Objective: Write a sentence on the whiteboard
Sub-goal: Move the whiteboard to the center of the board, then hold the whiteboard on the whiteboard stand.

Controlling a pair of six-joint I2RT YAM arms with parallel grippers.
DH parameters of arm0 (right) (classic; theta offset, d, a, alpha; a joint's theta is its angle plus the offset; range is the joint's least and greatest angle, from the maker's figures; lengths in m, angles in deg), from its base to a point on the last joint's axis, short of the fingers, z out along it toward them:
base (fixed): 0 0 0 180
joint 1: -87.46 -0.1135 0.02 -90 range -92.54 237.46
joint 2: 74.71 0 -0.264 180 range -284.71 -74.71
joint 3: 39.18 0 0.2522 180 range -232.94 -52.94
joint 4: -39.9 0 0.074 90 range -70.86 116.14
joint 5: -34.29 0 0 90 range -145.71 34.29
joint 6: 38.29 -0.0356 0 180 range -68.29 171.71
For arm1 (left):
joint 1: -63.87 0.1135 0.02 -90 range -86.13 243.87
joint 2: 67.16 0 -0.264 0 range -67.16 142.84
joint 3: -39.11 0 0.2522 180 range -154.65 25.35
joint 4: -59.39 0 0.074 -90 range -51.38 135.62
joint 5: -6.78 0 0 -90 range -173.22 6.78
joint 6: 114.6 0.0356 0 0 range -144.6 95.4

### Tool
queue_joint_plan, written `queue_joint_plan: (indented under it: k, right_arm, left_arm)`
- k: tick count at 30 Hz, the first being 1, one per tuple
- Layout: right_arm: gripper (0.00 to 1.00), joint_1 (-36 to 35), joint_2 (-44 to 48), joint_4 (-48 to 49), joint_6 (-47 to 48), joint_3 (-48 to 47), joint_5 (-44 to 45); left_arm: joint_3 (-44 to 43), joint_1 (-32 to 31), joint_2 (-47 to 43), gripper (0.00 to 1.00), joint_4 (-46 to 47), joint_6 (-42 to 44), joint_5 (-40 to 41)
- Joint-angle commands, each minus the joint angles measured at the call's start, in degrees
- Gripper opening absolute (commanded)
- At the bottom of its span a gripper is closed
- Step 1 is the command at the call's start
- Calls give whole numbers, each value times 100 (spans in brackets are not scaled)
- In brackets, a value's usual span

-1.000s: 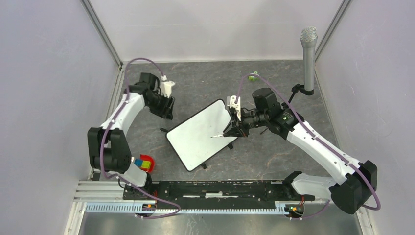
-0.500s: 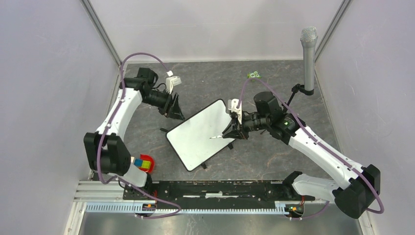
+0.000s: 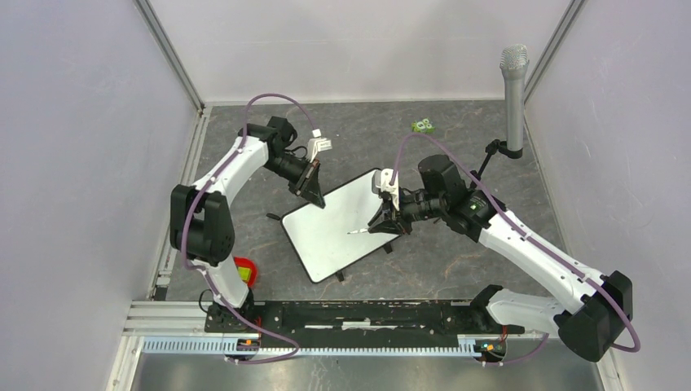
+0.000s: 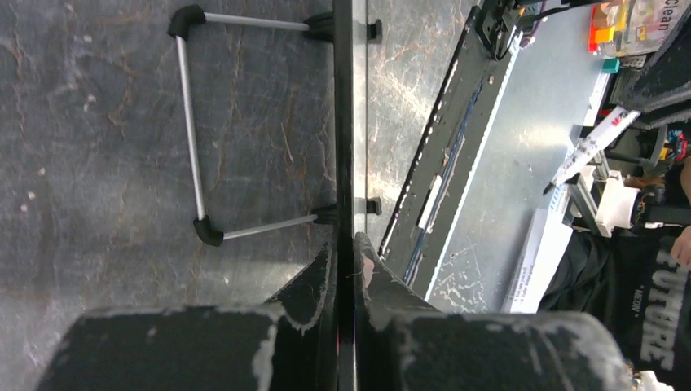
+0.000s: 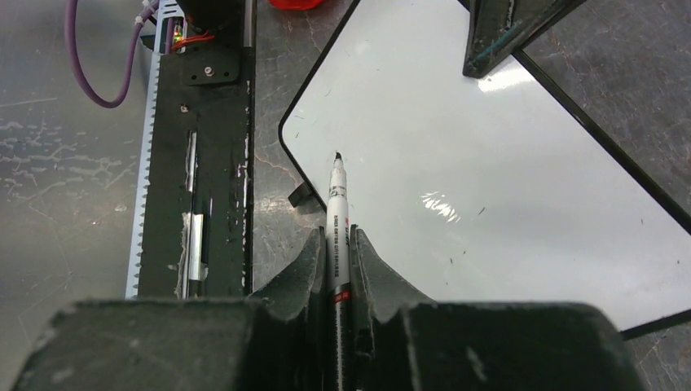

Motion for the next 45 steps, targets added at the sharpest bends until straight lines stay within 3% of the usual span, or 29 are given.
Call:
queue_joint_plan:
  k: [1, 11, 13, 18, 21, 24, 28, 36, 45]
  right_arm:
    - [0, -57, 0, -22, 120, -92, 11]
    - [0, -113, 34, 26, 138, 43, 102]
    - [0, -134, 43, 84, 112, 82, 137]
    - [0, -178, 50, 274, -21, 110, 281]
    - [0, -230, 43, 547, -224, 80, 440]
    - [0, -308, -30, 798, -409, -24, 586]
    - [0, -473, -195, 1073, -527, -200, 867]
    - [0, -752, -596, 1479, -662, -545, 1356]
    - [0, -1323, -1195, 1327, -445, -1143, 2074]
  left_arm:
    - [-284, -330, 270, 2, -98, 282, 25]
    - [-659, -966, 628, 3, -151, 324, 506]
    - [-716, -969, 604, 12, -170, 251, 524]
    - [-717, -680, -2, 48, -221, 191, 555]
    - [-670, -139, -441, 60, -223, 63, 285]
    - [-419, 435, -830, 64, -190, 57, 144]
    - [166, 888, -1254, 65, 4, 72, -66]
    - [599, 988, -1194, 60, 337, -39, -228]
    - [770, 988, -1056, 47, 330, 97, -383]
